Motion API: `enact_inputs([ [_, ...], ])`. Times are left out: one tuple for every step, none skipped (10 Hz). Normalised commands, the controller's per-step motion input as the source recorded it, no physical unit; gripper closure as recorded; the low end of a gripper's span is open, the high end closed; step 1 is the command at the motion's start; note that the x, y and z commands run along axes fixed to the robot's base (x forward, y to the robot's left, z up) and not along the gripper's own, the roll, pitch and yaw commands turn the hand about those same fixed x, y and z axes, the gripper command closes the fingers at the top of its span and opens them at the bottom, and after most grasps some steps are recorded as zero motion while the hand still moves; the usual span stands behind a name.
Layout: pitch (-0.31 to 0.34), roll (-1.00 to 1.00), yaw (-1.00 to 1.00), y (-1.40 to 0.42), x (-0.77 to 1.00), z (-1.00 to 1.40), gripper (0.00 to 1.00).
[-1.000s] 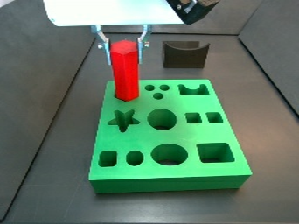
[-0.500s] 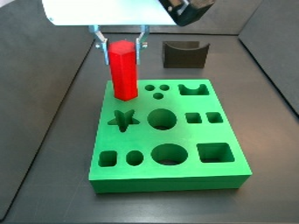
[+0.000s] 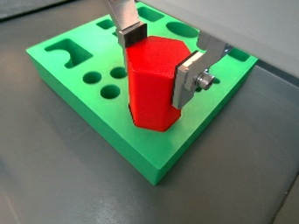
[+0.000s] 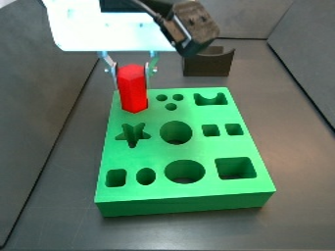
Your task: Insert the hexagon object.
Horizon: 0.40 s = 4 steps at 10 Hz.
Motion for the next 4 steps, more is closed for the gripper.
enact_inputs([
  [0.034,0.15,0.00,0.29,0.00,-0.95,1.00],
  [0.023,-0.03,-0.03,0.30,0.00,-0.66,1.00],
  [-0.007,-0.16,-0.06,0.14,0.00,-0.08,1.00],
  [0.000,-0.01,0.00,0.00,0.00,0.00,1.00],
])
